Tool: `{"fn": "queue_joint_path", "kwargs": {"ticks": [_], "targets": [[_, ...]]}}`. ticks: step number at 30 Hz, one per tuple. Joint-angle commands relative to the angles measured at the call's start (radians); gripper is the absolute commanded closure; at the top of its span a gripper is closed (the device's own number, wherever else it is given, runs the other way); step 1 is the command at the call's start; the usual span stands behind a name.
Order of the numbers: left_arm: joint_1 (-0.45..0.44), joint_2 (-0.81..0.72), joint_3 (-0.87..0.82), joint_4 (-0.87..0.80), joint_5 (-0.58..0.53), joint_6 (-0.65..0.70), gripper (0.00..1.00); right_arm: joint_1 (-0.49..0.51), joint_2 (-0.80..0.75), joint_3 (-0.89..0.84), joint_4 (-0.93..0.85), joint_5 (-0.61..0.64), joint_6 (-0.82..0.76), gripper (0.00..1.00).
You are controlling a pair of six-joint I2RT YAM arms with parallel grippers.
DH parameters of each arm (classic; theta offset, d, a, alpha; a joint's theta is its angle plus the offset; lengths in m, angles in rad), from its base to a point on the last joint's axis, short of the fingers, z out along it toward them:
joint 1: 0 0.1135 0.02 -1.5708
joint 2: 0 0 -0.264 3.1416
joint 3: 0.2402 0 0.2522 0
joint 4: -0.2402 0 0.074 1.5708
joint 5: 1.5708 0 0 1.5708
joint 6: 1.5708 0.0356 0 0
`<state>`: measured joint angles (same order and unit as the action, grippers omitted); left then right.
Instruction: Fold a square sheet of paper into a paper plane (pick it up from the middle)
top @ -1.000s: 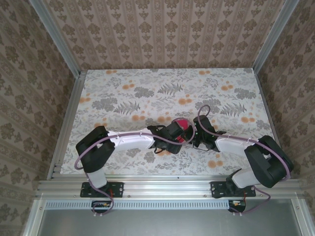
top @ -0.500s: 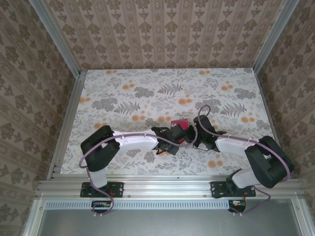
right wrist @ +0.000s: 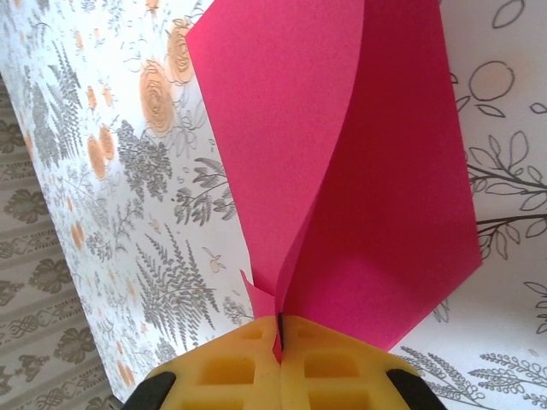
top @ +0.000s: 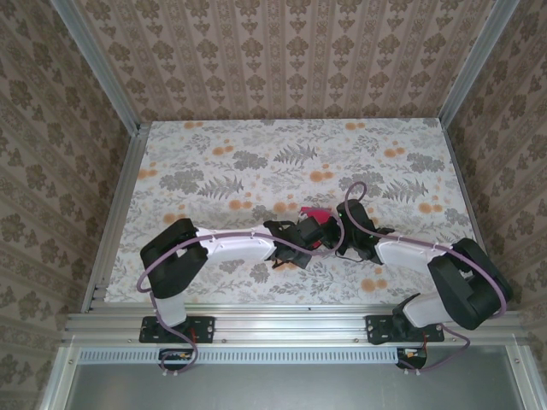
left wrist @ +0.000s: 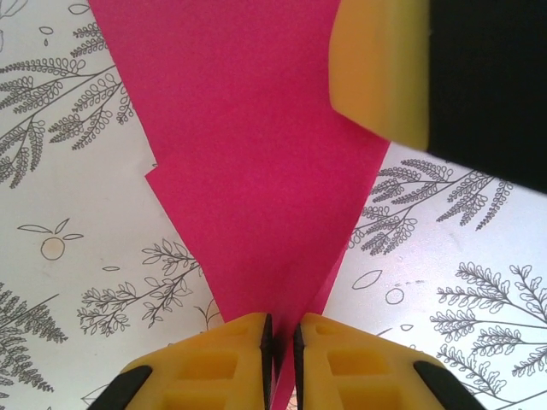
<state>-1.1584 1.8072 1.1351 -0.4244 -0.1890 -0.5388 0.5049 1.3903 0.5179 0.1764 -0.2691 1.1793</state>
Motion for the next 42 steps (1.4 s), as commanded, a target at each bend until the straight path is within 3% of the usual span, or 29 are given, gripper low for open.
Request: {"fn": "queue_joint_path", "kwargs": {"ticks": [1, 8, 23, 34, 42], "targets": [[-0.003, 0.017, 0.022, -0.042, -0.042, -0.015, 0.83, 0.005, -0.027, 0.005, -0.017, -0.018, 0.010, 0.94], [-0.003, 0.024, 0.018, -0.054, -0.058, -0.027, 0.79, 0.004, -0.019, 0.007, -0.018, -0.020, 0.003, 0.94], [0.009, 0.029, 0.009, -0.053, -0.051, -0.046, 0.98, 0.004, -0.007, 0.008, -0.010, -0.043, -0.019, 0.91], [0.078, -0.055, -0.135, 0.135, 0.087, -0.068, 1.00, -0.039, -0.033, 0.044, -0.102, -0.101, -0.153, 0.66], [0.150, -0.127, -0.279, 0.317, 0.212, -0.094, 1.00, -0.060, -0.023, 0.126, -0.215, -0.161, -0.316, 0.63]]}}
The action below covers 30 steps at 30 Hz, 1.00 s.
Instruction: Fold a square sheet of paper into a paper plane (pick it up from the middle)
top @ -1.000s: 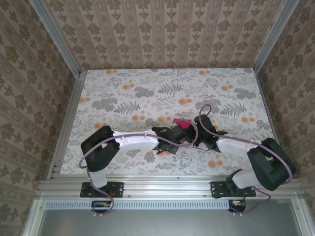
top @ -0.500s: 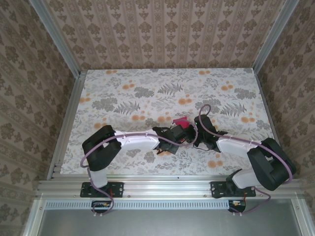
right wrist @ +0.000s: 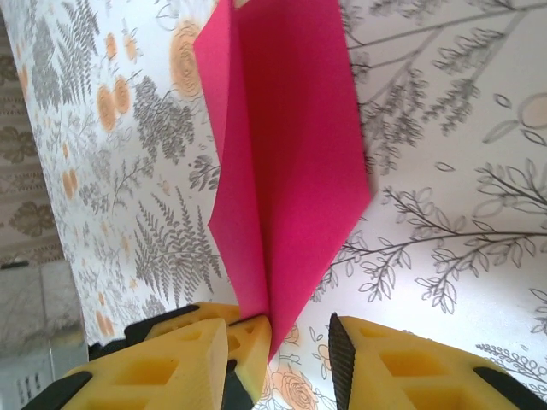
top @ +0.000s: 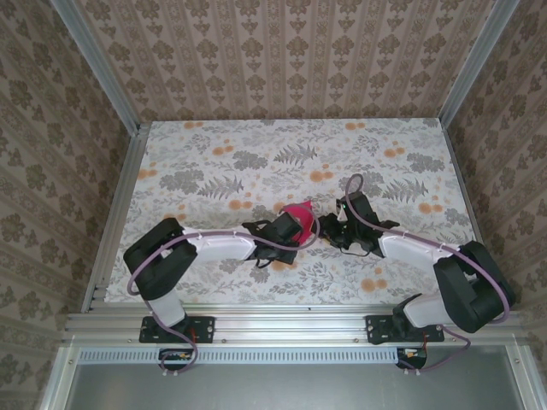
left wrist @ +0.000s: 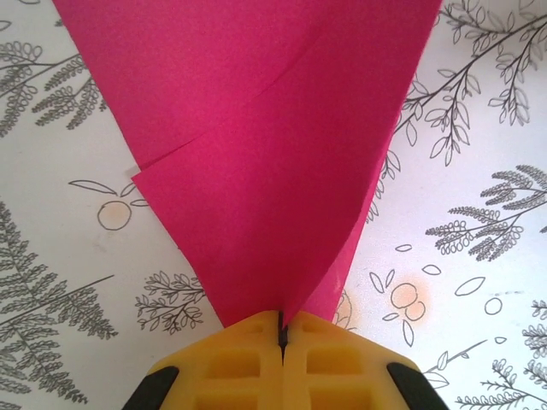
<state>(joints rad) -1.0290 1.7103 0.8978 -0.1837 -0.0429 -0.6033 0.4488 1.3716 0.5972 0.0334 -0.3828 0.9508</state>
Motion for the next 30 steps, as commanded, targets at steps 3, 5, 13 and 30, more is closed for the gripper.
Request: {"fn": "queue_joint_path", "kwargs": {"ticks": [3, 5, 13, 30], "targets": [[0.039, -0.039, -0.075, 0.126, 0.111, -0.035, 1.00, -0.004, 0.038, 0.083, -0.078, -0.083, -0.109, 0.66], [0.044, -0.046, -0.092, 0.141, 0.114, -0.041, 1.00, -0.004, 0.061, 0.102, -0.074, -0.097, -0.115, 0.64], [0.074, -0.093, -0.161, 0.187, 0.127, -0.070, 1.00, 0.007, 0.211, 0.213, -0.151, -0.114, -0.199, 0.87], [0.104, -0.118, -0.217, 0.250, 0.169, -0.105, 1.00, 0.016, 0.508, 0.375, -0.117, -0.152, -0.221, 0.93]]}}
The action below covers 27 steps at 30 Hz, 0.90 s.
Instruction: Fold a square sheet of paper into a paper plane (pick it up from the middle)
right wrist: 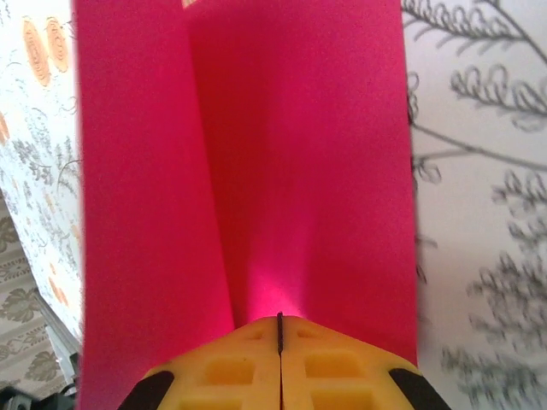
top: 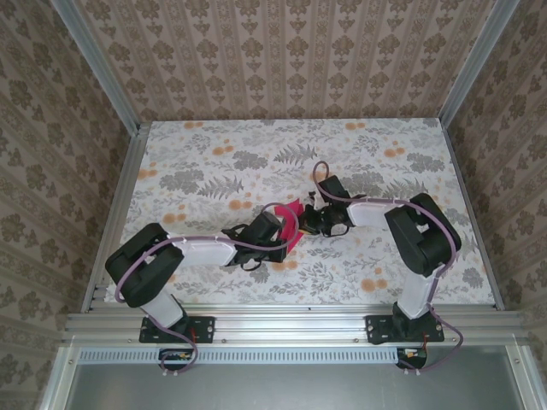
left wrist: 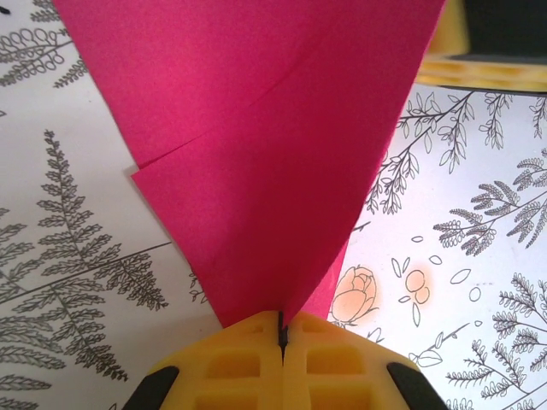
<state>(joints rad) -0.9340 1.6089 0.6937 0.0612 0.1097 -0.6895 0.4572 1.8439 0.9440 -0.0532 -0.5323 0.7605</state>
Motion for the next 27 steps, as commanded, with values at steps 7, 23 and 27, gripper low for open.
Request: {"fn": "queue_joint_path", "kwargs": {"ticks": [7, 23, 27], "targets": [[0.048, -0.027, -0.024, 0.030, 0.066, -0.027, 1.00, 0.012, 0.004, -0.070, -0.040, 0.083, -0.002, 0.97], [0.092, -0.050, -0.039, 0.017, 0.142, 0.027, 1.00, 0.024, -0.127, -0.183, 0.043, 0.132, 0.065, 0.90], [0.095, -0.054, -0.033, -0.008, 0.174, 0.073, 1.00, 0.000, -0.174, -0.101, -0.081, 0.136, -0.050, 0.84]]}}
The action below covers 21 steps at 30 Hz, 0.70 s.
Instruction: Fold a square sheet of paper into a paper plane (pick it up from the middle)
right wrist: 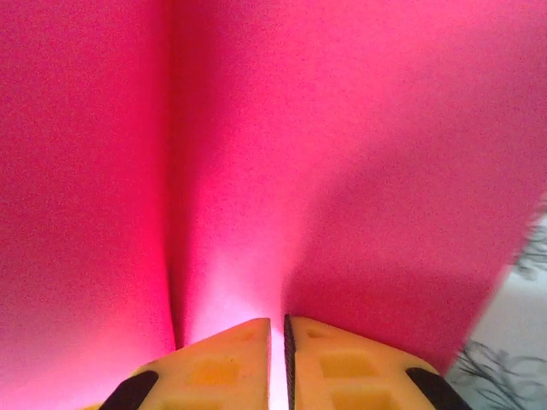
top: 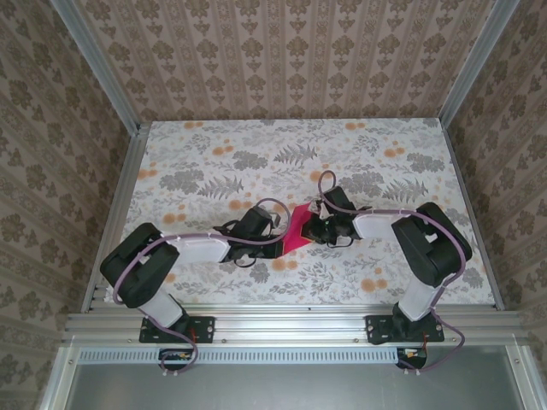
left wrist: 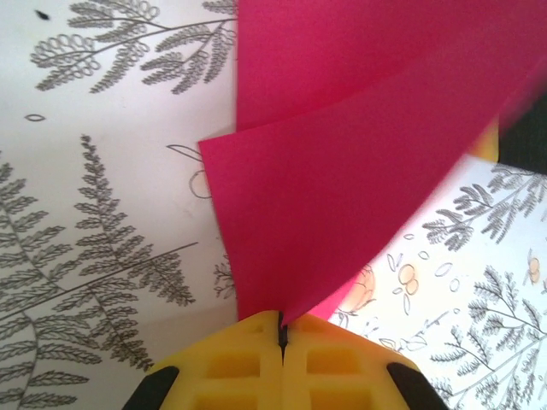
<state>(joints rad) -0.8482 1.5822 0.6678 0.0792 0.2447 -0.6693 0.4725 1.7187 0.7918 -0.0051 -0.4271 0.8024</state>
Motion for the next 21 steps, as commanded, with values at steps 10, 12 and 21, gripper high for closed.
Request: {"fn": "queue_joint_path", "kwargs": {"ticks": [10, 12, 21], "targets": [[0.023, 0.003, 0.027, -0.050, 0.081, 0.074, 1.00, 0.016, -0.134, 0.026, -0.045, -0.101, -0.034, 0.84], [0.024, 0.012, 0.023, -0.039, 0.084, 0.061, 1.00, 0.027, -0.152, 0.023, -0.037, -0.100, -0.026, 0.84], [0.038, 0.024, -0.013, 0.025, 0.111, 0.017, 1.00, 0.051, -0.056, 0.098, -0.061, -0.132, -0.041, 0.87]]}}
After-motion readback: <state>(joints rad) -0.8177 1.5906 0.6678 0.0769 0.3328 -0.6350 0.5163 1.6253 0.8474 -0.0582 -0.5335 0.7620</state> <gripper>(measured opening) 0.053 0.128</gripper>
